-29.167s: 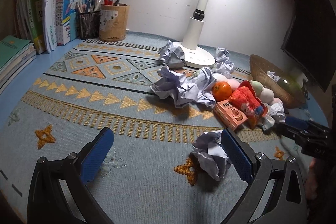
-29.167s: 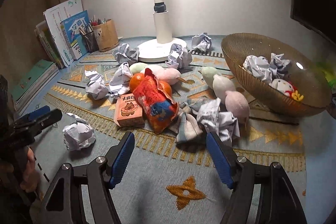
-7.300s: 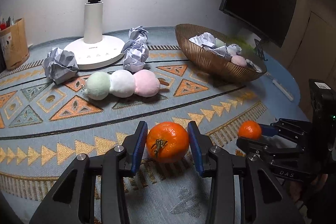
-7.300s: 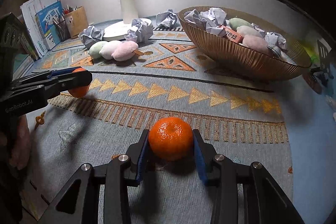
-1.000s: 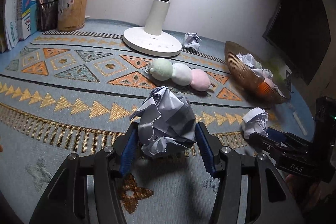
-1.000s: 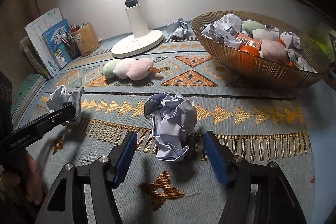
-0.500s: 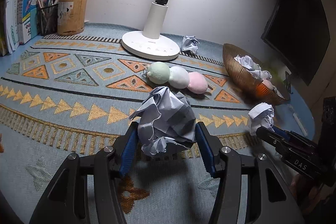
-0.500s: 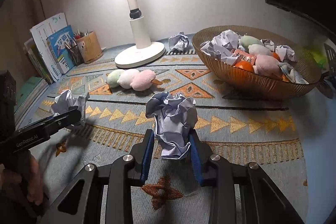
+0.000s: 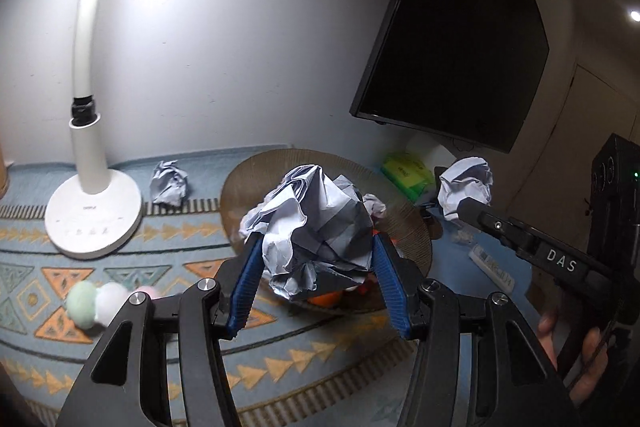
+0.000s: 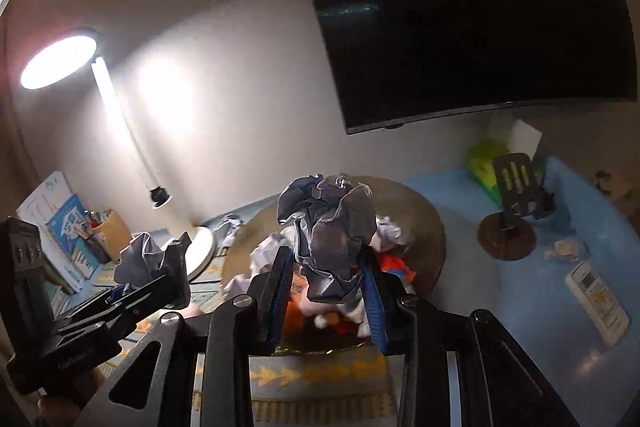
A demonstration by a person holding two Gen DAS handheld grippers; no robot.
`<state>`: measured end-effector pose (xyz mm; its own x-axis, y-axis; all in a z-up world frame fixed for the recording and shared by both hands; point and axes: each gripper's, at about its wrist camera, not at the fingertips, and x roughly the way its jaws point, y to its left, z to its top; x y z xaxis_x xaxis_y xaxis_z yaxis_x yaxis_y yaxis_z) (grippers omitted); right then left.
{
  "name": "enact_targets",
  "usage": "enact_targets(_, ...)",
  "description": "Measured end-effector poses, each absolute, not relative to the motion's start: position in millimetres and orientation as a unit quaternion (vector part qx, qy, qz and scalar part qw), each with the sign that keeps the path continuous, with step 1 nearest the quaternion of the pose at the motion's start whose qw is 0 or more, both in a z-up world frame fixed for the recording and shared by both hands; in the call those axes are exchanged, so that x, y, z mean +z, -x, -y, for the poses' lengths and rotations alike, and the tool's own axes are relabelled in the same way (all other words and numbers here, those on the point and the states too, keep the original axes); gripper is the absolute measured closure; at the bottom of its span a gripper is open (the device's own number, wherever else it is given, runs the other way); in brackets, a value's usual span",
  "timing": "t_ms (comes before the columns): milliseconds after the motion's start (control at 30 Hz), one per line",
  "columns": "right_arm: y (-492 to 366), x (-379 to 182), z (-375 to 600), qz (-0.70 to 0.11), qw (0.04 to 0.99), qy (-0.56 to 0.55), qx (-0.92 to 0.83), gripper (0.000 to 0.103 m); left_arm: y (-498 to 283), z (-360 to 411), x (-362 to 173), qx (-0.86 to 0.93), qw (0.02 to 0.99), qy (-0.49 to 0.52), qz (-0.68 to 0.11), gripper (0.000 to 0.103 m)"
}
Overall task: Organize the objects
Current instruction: 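Carry both paper balls into the woven bowl and open both grippers, then move both grippers back toward the dango plush and last paper ball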
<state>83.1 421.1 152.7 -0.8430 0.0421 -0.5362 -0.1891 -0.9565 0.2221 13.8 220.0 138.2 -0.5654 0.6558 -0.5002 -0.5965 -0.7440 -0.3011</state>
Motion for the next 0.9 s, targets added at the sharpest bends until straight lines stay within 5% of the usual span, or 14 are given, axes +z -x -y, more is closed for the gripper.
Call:
enact_targets(100, -53, 144, -438, -0.126, 0.077, 0.282, 0.948, 0.070, 7, -248, 133, 0.881, 0.359, 0.303, 0.050, 0.049)
enact_targets(167, -30, 128, -447, -0.106, 0.071, 0.303, 0.944, 0.069, 19, -256, 127, 0.885, 0.353, 0.298, 0.057, 0.032)
enact_targets(200, -22, 118, -453, -0.099, 0.062, 0.322, 0.940, 0.069, 25, -258, 123, 0.887, 0.341, 0.307, 0.059, 0.014)
enact_targets(233, -16, 106, -458, -0.097, 0.058, 0.346, 0.931, 0.069, 29, -257, 119, 0.888, 0.331, 0.312, 0.065, 0.011)
enact_targets(567, -89, 96, -430, -0.162, -0.007, 0.332, 0.929, 0.069, -14, -140, 105, 0.917, 0.245, 0.296, 0.108, 0.011)
enact_targets(900, -110, 57, -286, -0.105, -0.103, 0.378, 0.914, 0.064, -53, -34, 58, 0.937, 0.119, 0.308, 0.118, 0.010)
